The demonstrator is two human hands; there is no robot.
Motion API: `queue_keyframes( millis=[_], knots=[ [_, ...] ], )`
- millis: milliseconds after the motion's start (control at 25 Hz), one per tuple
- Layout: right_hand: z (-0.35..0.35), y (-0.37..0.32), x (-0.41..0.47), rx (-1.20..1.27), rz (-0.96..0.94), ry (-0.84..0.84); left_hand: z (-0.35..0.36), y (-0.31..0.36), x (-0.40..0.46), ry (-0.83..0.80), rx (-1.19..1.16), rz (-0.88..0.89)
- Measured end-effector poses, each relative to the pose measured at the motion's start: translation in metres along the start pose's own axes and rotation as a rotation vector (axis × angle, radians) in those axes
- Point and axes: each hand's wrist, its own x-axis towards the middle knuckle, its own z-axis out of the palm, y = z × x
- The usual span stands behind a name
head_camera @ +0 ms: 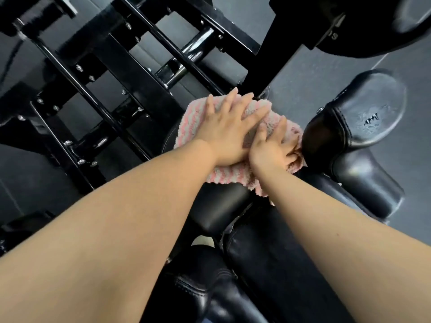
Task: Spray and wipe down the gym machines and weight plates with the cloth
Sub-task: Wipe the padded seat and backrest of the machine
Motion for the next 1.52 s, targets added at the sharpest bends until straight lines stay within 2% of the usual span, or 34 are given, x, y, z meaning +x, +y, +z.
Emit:
queue_keyframes(
  millis=[80,200,280,400,480,560,680,840,920,1000,1040,1080,1120,1160,1200,1240,1320,1440,1520],
  knots=[
    [-0.005,-0.004,0.012,-0.064,-0.062,0.032,-0.002,-0.006,0.012,0.054,-0.042,0.04],
    [-0.016,-0.007,0.031,-0.094,-0.367,0.043,-0.002,-0.011,0.018,0.148,-0.09,0.055],
    [-0.016,-0.006,0.032,-0.117,-0.535,0.026,0.004,-0.017,0.007,0.185,-0.105,-0.005],
    [-0.006,-0.001,0.013,-0.487,-0.66,0.055,0.018,-0.029,-0.032,0.144,-0.158,-0.202],
    [0.005,0.001,-0.011,-0.627,-0.782,0.037,0.027,-0.034,-0.062,0.132,-0.193,-0.3],
    [0.021,0.015,-0.028,-0.732,-0.974,0.05,0.041,-0.035,-0.093,0.143,-0.195,-0.325],
    [0.039,0.051,-0.046,-0.763,-1.243,0.075,0.07,-0.03,-0.136,0.226,-0.109,-0.199],
    [0.034,0.102,-0.047,-0.883,-1.494,0.085,0.108,-0.026,-0.172,0.345,0.032,0.025],
    [0.024,0.117,-0.046,-0.932,-1.571,0.094,0.119,-0.029,-0.19,0.395,0.01,0.103],
    [0.019,0.116,-0.046,-0.954,-1.633,0.091,0.128,-0.029,-0.213,0.423,-0.185,0.035],
    [0.019,0.11,-0.045,-0.953,-1.677,0.075,0.13,-0.026,-0.223,0.404,-0.398,-0.107],
    [0.02,0.102,-0.045,-0.96,-1.731,0.047,0.129,-0.021,-0.229,0.337,-0.718,-0.324],
    [0.021,0.093,-0.044,-0.984,-1.774,0.017,0.122,-0.014,-0.229,0.21,-1.149,-0.581],
    [0.022,0.085,-0.042,-1.015,-1.81,-0.005,0.119,-0.008,-0.224,0.003,-1.575,-0.804],
    [0.023,0.077,-0.042,-1.051,-1.827,-0.039,0.119,-0.004,-0.218,-0.193,-1.867,-0.932],
    [0.025,0.072,-0.042,-1.077,-1.839,-0.077,0.122,-0.002,-0.213,-0.319,-2.002,-0.993],
    [0.031,0.062,-0.047,-1.12,-1.86,-0.171,0.12,-0.002,-0.199,-0.341,-2.131,-1.039],
    [0.05,0.04,-0.058,-1.065,-1.955,-0.245,0.106,-0.009,-0.174,-0.137,-2.355,-1.063],
    [0.06,0.029,-0.057,-1.023,-2.018,-0.263,0.1,-0.011,-0.159,-0.024,-2.415,-1.153]
  ],
)
